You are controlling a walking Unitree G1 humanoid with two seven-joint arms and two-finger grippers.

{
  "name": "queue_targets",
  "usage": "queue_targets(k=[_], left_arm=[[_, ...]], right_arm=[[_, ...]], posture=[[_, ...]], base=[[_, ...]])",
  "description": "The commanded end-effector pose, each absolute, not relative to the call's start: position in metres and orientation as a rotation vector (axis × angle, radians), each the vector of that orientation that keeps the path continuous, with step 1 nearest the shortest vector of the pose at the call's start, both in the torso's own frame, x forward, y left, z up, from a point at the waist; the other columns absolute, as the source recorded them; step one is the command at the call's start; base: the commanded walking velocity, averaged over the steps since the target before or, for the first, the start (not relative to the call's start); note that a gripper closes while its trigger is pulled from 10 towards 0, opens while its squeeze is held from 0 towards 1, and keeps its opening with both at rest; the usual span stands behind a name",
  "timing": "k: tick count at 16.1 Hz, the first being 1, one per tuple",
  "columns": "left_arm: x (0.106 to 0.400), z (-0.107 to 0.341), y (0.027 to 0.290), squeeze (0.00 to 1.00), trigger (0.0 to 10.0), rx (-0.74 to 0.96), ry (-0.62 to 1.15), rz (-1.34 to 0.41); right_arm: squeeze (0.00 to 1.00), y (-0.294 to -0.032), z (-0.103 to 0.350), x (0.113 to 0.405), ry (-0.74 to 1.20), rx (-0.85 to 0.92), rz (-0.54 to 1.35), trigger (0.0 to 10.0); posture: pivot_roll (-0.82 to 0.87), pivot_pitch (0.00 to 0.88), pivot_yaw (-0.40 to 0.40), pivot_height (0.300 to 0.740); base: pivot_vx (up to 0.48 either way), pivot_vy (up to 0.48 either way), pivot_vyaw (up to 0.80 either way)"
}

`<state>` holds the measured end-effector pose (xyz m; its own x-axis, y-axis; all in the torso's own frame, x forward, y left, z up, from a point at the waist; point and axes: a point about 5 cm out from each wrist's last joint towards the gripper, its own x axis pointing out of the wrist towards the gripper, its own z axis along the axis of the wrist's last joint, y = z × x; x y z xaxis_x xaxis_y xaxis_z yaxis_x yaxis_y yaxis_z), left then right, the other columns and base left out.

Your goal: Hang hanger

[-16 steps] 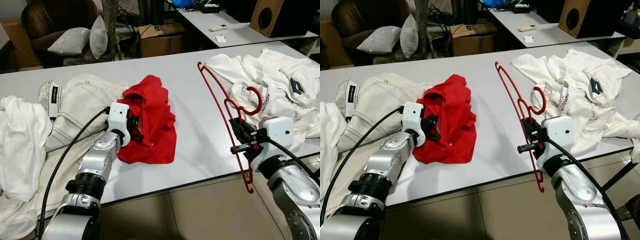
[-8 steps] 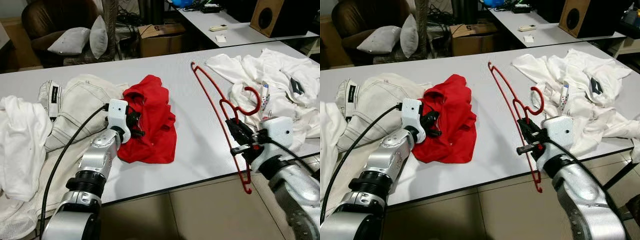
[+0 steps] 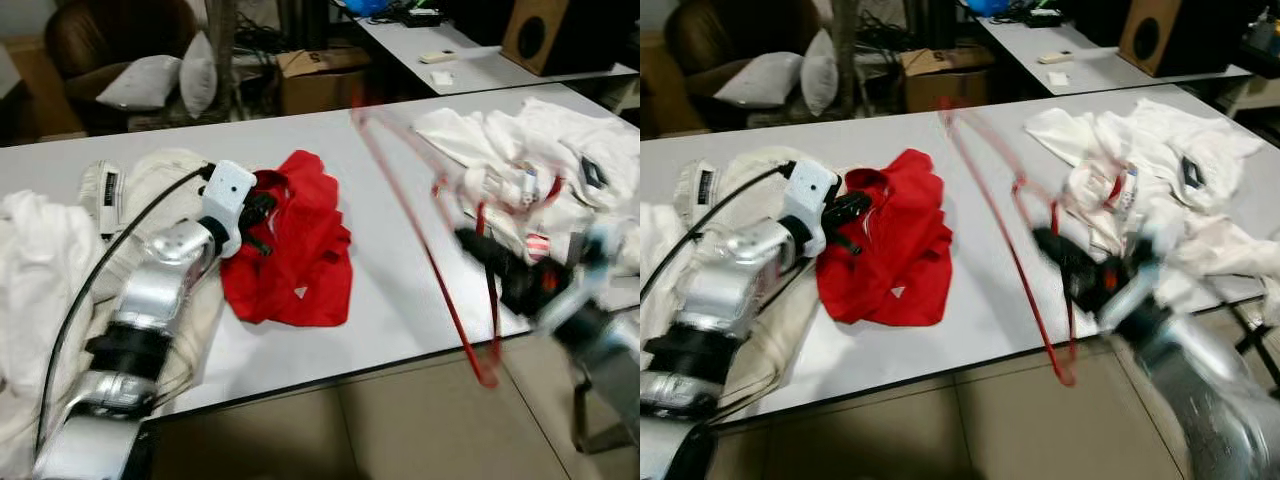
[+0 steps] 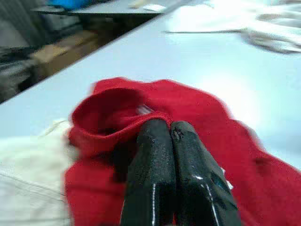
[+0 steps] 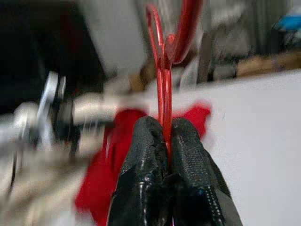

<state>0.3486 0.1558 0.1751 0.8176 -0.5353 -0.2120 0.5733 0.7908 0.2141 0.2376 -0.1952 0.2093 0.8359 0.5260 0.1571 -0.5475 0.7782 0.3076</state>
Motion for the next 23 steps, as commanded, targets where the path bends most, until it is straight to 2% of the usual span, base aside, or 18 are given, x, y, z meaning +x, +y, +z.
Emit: queue_targets(k=[1, 3, 5, 6, 8, 9, 11, 12, 13, 16, 17, 18, 19, 20, 21, 22, 23], left_arm=[[0.34, 0.181, 0.149, 0.0, 0.0, 0.275, 0.155, -0.679], [0.332, 0.19, 0.149, 0.0, 0.0, 0.324, 0.154, -0.683], [0.332, 0.196, 0.153, 0.0, 0.0, 0.388, 0.134, -0.658], [0.333, 0.205, 0.158, 0.0, 0.0, 0.53, 0.106, -0.637], [0.332, 0.21, 0.161, 0.0, 0.0, 0.602, 0.113, -0.646], [0.331, 0.219, 0.151, 0.0, 0.0, 0.206, 0.1, -0.683], [0.331, 0.198, 0.16, 0.0, 0.0, 0.473, 0.184, -0.665], [0.331, 0.189, 0.166, 0.0, 0.0, 0.5, 0.225, -0.636], [0.332, 0.179, 0.185, 0.0, 0.0, 0.855, 0.297, -0.533], [0.344, 0.191, 0.194, 0.0, 0.0, 0.932, 0.262, -0.474], [0.36, 0.22, 0.189, 0.0, 0.0, 0.958, 0.117, -0.441], [0.368, 0.26, 0.168, 0.0, 0.0, 0.761, -0.095, -0.478], [0.367, 0.291, 0.15, 0.0, 0.0, 0.453, -0.25, -0.555], [0.365, 0.293, 0.142, 0.0, 0.0, 0.371, -0.237, -0.616], [0.364, 0.255, 0.142, 0.0, 0.0, 0.59, -0.097, -0.65], [0.361, 0.225, 0.144, 0.0, 0.0, 0.688, 0.007, -0.677], [0.358, 0.211, 0.143, 0.0, 0.0, 0.676, 0.056, -0.695]], right_arm=[[0.0, -0.203, 0.216, 0.246, -0.115, 0.421, 0.518, 10.0], [0.0, -0.197, 0.22, 0.272, -0.179, 0.603, 0.444, 10.0], [0.0, -0.189, 0.216, 0.285, -0.176, 0.683, 0.432, 10.0], [0.0, -0.176, 0.212, 0.297, -0.162, 0.762, 0.443, 10.0], [0.0, -0.165, 0.213, 0.304, -0.155, 0.821, 0.474, 10.0], [0.0, -0.159, 0.218, 0.306, -0.167, 0.857, 0.507, 10.0], [0.0, -0.153, 0.222, 0.306, -0.184, 0.857, 0.542, 10.0], [0.0, -0.152, 0.223, 0.306, -0.186, 0.834, 0.546, 10.0], [0.0, -0.152, 0.222, 0.305, -0.183, 0.757, 0.539, 10.0], [0.0, -0.153, 0.221, 0.304, -0.178, 0.694, 0.523, 10.0], [0.0, -0.155, 0.224, 0.305, -0.186, 0.686, 0.519, 10.0], [0.0, -0.157, 0.228, 0.305, -0.201, 0.681, 0.518, 10.0], [0.0, -0.159, 0.231, 0.305, -0.214, 0.681, 0.519, 10.0], [0.0, -0.159, 0.232, 0.304, -0.224, 0.674, 0.517, 10.0], [0.0, -0.159, 0.232, 0.304, -0.233, 0.667, 0.509, 10.0], [0.0, -0.159, 0.232, 0.303, -0.24, 0.669, 0.502, 10.0], [0.0, -0.16, 0.232, 0.302, -0.243, 0.669, 0.498, 10.0]], posture=[[-0.03, 0.0, 0.04, 0.74], [-0.02, 0.0, 0.036, 0.74], [-0.01, 0.0, 0.035, 0.74], [0.0, 0.0, 0.033, 0.74], [0.03, 0.0, 0.026, 0.74], [0.03, 0.0, 0.026, 0.74], [0.04, 0.0, 0.02, 0.74], [0.04, 0.0, 0.024, 0.74], [0.04, 0.0, 0.025, 0.74], [0.04, 0.0, 0.018, 0.74], [0.04, 0.0, 0.009, 0.74], [0.04, 0.0, 0.011, 0.74], [0.04, 0.0, 0.015, 0.74], [0.04, 0.0, 0.026, 0.74], [0.03, 0.0, 0.038, 0.74], [0.02, 0.0, 0.042, 0.74], [0.02, 0.0, 0.042, 0.74]], base=[[0.0, 0.0, 0.0], [0.0, 0.0, 0.0], [0.0, 0.0, 0.0], [0.0, 0.0, 0.0], [0.0, 0.0, 0.0], [0.0, 0.0, 0.0], [0.0, 0.0, 0.0], [0.0, 0.0, 0.0], [0.0, 0.0, 0.0], [0.0, 0.0, 0.0], [0.0, 0.0, 0.0], [0.0, 0.0, 0.0], [0.0, 0.0, 0.0], [0.0, 0.0, 0.0], [0.0, 0.0, 0.0], [0.0, 0.0, 0.0], [0.0, 0.0, 0.0]])
